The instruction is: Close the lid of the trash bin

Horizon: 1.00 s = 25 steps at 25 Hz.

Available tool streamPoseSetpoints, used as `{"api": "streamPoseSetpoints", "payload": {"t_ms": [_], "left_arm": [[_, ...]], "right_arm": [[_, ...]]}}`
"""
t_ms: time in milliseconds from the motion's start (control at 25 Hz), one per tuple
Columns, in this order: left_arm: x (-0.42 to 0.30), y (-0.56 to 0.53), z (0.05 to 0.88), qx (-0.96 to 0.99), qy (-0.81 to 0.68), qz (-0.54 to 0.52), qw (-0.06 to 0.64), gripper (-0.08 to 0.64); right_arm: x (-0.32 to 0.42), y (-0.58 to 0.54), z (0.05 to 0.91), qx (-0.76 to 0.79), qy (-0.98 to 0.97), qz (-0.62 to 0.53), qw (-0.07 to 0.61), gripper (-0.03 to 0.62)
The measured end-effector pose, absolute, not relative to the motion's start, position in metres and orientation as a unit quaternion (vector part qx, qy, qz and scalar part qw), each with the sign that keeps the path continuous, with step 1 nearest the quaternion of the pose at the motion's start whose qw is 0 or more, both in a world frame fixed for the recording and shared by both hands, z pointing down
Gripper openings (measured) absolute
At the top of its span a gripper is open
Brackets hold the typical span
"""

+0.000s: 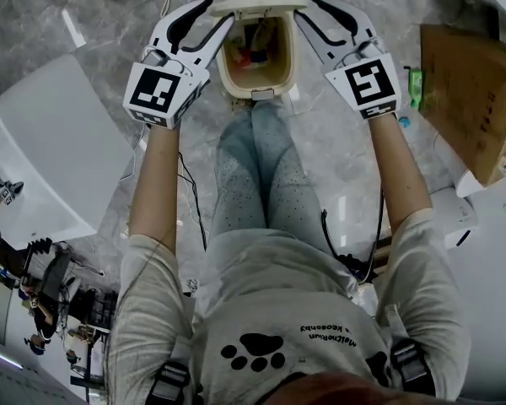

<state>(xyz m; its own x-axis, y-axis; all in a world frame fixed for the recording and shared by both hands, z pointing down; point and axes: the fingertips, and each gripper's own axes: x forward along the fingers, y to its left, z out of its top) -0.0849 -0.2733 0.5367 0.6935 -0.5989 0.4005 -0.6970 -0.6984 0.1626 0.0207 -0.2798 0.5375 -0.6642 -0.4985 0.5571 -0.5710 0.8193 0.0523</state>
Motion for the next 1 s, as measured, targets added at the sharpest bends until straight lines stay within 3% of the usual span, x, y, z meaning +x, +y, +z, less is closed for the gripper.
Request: {"api": "streamPoseSetpoints", "payload": {"t_ms": [1000], "left_arm": [[-0.073, -0.287, 0.572, 0.884, -0.388, 0.215, 0.145, 0.173]], "right_arm": [[0.02, -0.295, 0.581, 0.271, -0.901, 0.077, 0.331, 0.129]]}}
